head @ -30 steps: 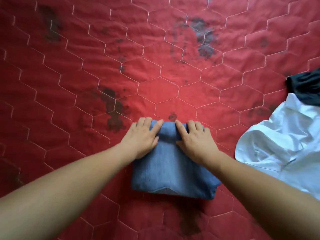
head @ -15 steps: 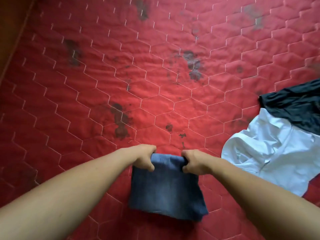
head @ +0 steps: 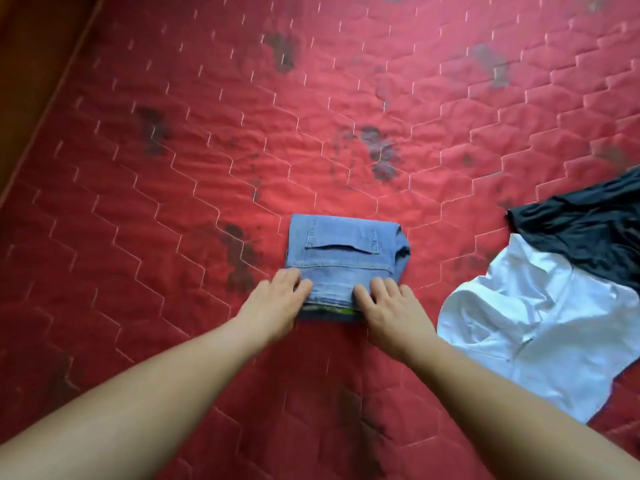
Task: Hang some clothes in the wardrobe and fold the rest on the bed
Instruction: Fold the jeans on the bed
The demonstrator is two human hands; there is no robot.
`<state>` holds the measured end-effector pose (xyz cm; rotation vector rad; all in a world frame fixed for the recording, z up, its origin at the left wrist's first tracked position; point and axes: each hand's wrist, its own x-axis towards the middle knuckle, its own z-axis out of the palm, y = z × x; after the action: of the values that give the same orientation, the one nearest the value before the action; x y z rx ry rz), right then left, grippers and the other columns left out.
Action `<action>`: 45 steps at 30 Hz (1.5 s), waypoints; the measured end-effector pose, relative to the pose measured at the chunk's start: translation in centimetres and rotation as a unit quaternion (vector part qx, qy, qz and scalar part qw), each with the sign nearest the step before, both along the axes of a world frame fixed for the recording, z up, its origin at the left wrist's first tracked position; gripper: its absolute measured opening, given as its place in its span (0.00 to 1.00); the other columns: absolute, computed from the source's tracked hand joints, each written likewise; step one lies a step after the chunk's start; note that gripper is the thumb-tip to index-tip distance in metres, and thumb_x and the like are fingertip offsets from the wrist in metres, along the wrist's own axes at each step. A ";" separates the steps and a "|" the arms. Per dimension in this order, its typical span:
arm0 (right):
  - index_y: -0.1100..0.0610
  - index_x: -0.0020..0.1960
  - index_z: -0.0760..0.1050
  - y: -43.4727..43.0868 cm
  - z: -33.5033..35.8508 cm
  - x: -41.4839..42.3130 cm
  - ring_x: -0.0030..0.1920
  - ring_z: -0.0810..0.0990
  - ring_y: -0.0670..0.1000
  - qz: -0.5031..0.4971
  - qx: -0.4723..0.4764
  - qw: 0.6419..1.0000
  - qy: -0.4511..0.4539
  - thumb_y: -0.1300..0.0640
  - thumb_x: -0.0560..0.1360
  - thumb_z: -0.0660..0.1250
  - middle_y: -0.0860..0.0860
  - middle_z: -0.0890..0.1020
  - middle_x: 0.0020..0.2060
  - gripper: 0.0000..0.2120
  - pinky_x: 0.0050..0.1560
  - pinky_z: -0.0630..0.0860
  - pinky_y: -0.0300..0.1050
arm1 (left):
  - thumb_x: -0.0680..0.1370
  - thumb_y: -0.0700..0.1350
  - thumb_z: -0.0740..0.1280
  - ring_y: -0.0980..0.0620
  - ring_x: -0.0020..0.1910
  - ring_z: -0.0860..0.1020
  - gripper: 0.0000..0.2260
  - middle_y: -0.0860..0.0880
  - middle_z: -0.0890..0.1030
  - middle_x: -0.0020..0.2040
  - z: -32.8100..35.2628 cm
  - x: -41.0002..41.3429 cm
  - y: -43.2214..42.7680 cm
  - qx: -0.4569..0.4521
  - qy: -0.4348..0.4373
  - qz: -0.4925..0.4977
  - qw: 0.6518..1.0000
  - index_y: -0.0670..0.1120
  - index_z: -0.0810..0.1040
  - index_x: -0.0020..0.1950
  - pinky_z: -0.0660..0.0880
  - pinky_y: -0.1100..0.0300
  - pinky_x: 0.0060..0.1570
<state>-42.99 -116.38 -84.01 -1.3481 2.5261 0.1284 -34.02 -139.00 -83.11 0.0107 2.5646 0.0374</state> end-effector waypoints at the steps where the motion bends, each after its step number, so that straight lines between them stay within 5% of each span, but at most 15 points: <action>1: 0.55 0.72 0.66 0.9 -1.8 1.7 0.53 0.75 0.61 0.016 0.037 0.998 -0.046 0.58 0.72 0.66 0.57 0.73 0.56 0.28 0.47 0.72 0.54 | 0.74 0.47 0.70 0.41 0.69 0.66 0.30 0.44 0.59 0.73 -1.5 1.4 0.6 0.001 -0.066 0.003 0.998 0.50 0.61 0.73 0.73 0.48 0.58; 2: 0.54 0.76 0.61 1.8 -3.3 3.1 0.59 0.73 0.61 0.028 0.073 0.993 -0.094 0.57 0.74 0.64 0.56 0.71 0.62 0.31 0.52 0.73 0.54 | 0.75 0.50 0.69 0.42 0.71 0.65 0.32 0.43 0.56 0.75 -2.6 2.5 1.0 0.006 -0.109 0.013 0.994 0.51 0.59 0.75 0.71 0.47 0.60; 4: 0.53 0.77 0.61 2.5 -5.0 4.1 0.64 0.71 0.60 0.015 0.087 0.987 -0.135 0.54 0.77 0.62 0.55 0.69 0.66 0.30 0.57 0.73 0.54 | 0.78 0.56 0.64 0.42 0.66 0.71 0.24 0.43 0.63 0.73 -3.7 3.0 1.4 0.009 -0.058 0.035 0.998 0.52 0.64 0.72 0.73 0.48 0.57; 7: 0.57 0.59 0.77 1.4 -6.3 3.2 0.48 0.79 0.62 -0.054 -0.073 0.991 -0.094 0.51 0.79 0.59 0.55 0.78 0.48 0.15 0.44 0.76 0.57 | 0.79 0.56 0.56 0.42 0.51 0.76 0.16 0.46 0.77 0.55 -5.0 0.8 1.2 -0.005 0.131 0.041 0.990 0.49 0.76 0.58 0.73 0.50 0.45; 10: 0.58 0.57 0.79 -1.5 -7.4 0.2 0.50 0.79 0.63 -0.091 -0.186 0.978 -0.022 0.52 0.79 0.59 0.57 0.80 0.50 0.14 0.47 0.76 0.59 | 0.79 0.54 0.57 0.41 0.63 0.74 0.17 0.44 0.77 0.62 -6.7 -2.5 1.0 0.016 0.232 0.084 0.969 0.48 0.77 0.62 0.73 0.46 0.52; 13: 0.55 0.73 0.71 -4.4 -9.2 -2.3 0.75 0.66 0.63 -0.130 -0.126 0.983 -0.003 0.49 0.80 0.60 0.60 0.70 0.74 0.22 0.71 0.64 0.66 | 0.82 0.54 0.60 0.39 0.81 0.51 0.26 0.39 0.55 0.81 -9.2 -4.6 1.2 0.038 0.184 0.114 0.976 0.51 0.63 0.79 0.58 0.41 0.75; 16: 0.49 0.82 0.55 -4.7 -12.2 -2.2 0.81 0.48 0.62 -0.162 -0.061 0.985 -0.009 0.41 0.82 0.53 0.57 0.52 0.82 0.30 0.77 0.46 0.70 | 0.82 0.57 0.56 0.41 0.81 0.38 0.30 0.42 0.40 0.82 -12.0 -4.0 1.1 0.059 0.156 0.135 0.977 0.54 0.51 0.83 0.49 0.40 0.78; 20: 0.46 0.82 0.55 -3.9 -15.5 -2.1 0.82 0.47 0.61 -0.167 -0.097 0.981 0.030 0.37 0.81 0.51 0.56 0.51 0.82 0.32 0.76 0.47 0.72 | 0.78 0.58 0.56 0.39 0.81 0.41 0.32 0.40 0.45 0.82 -14.7 -3.8 0.8 0.075 0.199 0.125 0.969 0.52 0.57 0.82 0.48 0.37 0.77; 24: 0.45 0.82 0.53 -4.6 -14.8 -2.3 0.82 0.44 0.60 -0.175 -0.060 0.983 0.015 0.37 0.79 0.50 0.56 0.49 0.82 0.33 0.76 0.44 0.71 | 0.78 0.60 0.54 0.41 0.81 0.37 0.32 0.41 0.42 0.82 -14.1 -4.8 0.3 0.065 0.145 0.111 0.981 0.54 0.56 0.82 0.44 0.37 0.77; 29: 0.46 0.75 0.68 -4.6 -12.4 -4.8 0.77 0.62 0.61 -0.194 -0.132 0.972 -0.006 0.41 0.78 0.57 0.57 0.65 0.77 0.27 0.73 0.57 0.66 | 0.78 0.61 0.58 0.42 0.82 0.45 0.26 0.43 0.54 0.81 -11.7 -6.4 -0.2 0.042 0.200 0.138 0.969 0.54 0.68 0.75 0.44 0.35 0.76; 34: 0.39 0.81 0.48 -4.9 -14.9 -6.8 0.81 0.41 0.60 -0.223 -0.079 0.971 0.024 0.31 0.80 0.49 0.55 0.46 0.82 0.33 0.75 0.40 0.74 | 0.78 0.65 0.54 0.39 0.80 0.36 0.35 0.43 0.40 0.83 -14.2 -8.5 -1.2 0.034 0.186 0.142 0.972 0.56 0.48 0.83 0.45 0.35 0.77; 42: 0.43 0.82 0.50 -4.7 -14.6 -4.9 0.82 0.42 0.60 -0.274 -0.096 0.957 0.011 0.32 0.80 0.48 0.58 0.48 0.82 0.34 0.76 0.43 0.71 | 0.79 0.62 0.57 0.44 0.81 0.36 0.34 0.45 0.39 0.82 -14.8 -7.0 -0.9 0.111 0.222 0.206 0.947 0.56 0.50 0.83 0.45 0.44 0.79; 45: 0.44 0.82 0.52 -3.1 -13.8 -0.7 0.81 0.40 0.61 -0.333 -0.122 0.934 -0.041 0.31 0.79 0.48 0.58 0.44 0.82 0.36 0.78 0.43 0.68 | 0.80 0.58 0.63 0.46 0.82 0.43 0.34 0.46 0.35 0.82 -14.1 -3.4 0.1 0.223 0.202 0.304 0.904 0.58 0.49 0.82 0.50 0.49 0.79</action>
<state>-43.74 -119.51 -97.83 -0.4749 2.8326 -0.3801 -37.40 -138.85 -97.22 -0.6706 2.7934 0.9440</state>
